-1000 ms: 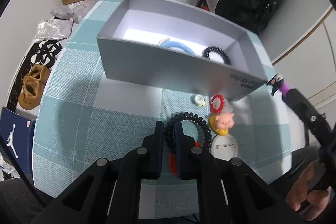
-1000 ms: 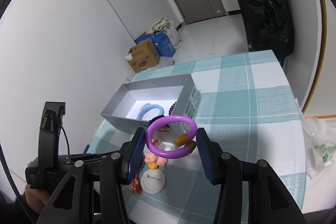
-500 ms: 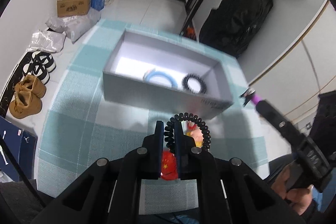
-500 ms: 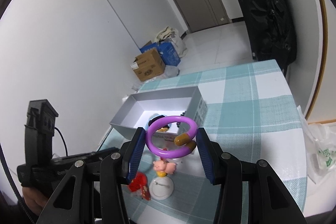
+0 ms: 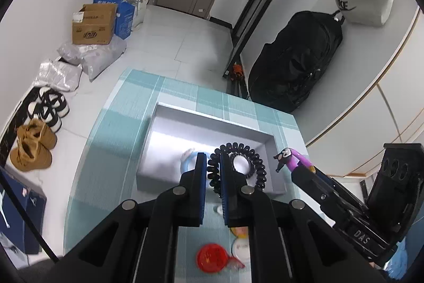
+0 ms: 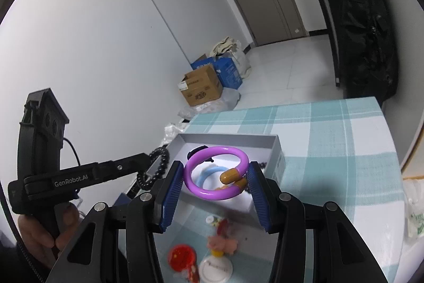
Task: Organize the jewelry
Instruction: 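Carry both bracelets over the box and open both tools to drop them inside, then withdraw both tools from the box back toward the stand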
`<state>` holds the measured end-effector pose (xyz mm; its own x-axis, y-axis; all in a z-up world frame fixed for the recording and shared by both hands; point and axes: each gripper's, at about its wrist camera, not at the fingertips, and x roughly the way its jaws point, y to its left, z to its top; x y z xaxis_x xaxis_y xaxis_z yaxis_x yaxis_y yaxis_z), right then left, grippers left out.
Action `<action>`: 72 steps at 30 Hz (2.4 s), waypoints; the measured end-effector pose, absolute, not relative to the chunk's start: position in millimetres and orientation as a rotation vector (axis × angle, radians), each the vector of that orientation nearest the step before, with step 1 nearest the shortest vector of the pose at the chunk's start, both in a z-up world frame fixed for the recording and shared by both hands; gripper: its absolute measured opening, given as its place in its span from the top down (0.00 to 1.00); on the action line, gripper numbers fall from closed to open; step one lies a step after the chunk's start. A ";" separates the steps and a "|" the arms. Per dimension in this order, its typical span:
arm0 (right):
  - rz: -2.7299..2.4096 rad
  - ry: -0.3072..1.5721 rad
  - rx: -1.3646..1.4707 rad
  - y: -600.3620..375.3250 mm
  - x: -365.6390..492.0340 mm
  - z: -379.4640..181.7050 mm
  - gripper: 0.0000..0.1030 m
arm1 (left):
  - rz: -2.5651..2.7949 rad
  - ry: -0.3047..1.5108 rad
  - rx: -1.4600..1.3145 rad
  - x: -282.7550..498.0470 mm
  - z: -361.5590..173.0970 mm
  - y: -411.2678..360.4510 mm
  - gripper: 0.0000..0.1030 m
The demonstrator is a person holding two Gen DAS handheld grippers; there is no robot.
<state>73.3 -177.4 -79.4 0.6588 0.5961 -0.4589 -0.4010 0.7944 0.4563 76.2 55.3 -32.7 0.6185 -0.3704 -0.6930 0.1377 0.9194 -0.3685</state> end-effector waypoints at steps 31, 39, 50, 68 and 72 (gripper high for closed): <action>0.592 0.764 0.347 -165.7 126.4 -92.5 0.50 | -0.364 0.984 -0.369 133.9 -53.7 46.3 0.94; 0.574 0.730 0.383 -177.2 121.1 -86.5 0.28 | -0.377 0.957 -0.353 125.5 -47.7 44.0 0.61; 0.572 0.712 0.386 -185.5 112.4 -81.5 0.25 | -0.341 0.913 -0.254 102.5 -40.7 43.1 0.58; 0.614 0.644 0.223 -180.5 50.8 -75.5 0.08 | -0.263 0.942 -0.167 31.9 -52.8 39.3 0.40; 0.620 0.684 0.191 -175.9 41.2 -82.9 0.08 | -0.267 0.950 -0.165 17.2 -57.6 39.0 0.40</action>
<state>41.2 -175.9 -83.0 0.6041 0.5930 -0.5324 -0.4719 0.8045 0.3606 17.2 39.0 -57.6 0.5528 -0.2964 -0.7788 0.1524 0.9548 -0.2551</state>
